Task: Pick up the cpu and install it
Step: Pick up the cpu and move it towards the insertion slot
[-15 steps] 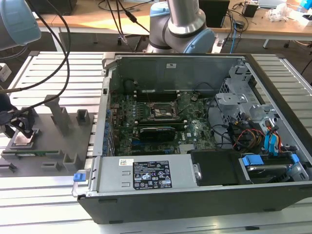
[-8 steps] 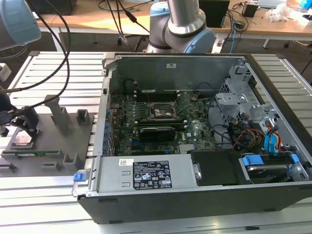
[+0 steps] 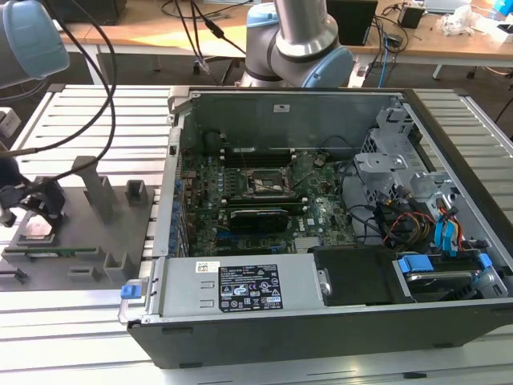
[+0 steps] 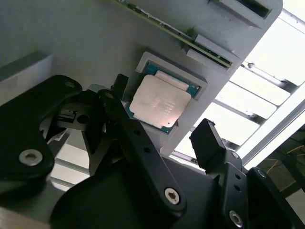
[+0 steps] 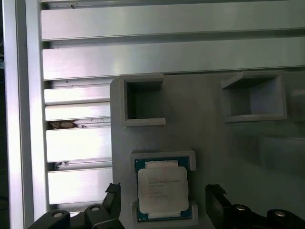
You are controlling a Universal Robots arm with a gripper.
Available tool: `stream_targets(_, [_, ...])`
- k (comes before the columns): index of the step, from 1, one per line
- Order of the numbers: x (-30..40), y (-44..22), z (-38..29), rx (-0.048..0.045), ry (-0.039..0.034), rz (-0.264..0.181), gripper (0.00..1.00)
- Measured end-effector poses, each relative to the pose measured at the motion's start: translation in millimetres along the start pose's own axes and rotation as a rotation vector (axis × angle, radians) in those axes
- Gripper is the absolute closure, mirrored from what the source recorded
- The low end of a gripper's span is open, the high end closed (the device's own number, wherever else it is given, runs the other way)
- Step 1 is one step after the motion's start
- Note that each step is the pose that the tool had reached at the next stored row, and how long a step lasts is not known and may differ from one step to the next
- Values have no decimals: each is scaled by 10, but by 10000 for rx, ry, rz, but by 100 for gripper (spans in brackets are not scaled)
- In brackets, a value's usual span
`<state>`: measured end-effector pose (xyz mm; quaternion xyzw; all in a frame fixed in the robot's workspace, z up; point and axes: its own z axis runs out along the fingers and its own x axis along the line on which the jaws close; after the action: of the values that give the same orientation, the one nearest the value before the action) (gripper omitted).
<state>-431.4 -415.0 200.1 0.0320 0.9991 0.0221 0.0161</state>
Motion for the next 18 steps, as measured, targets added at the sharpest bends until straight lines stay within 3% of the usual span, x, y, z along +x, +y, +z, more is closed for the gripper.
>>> stream_targets(11, [3,2,121,-1,4,-18,20])
stream_targets(18, [-19,20,166,1,68,-85,20])
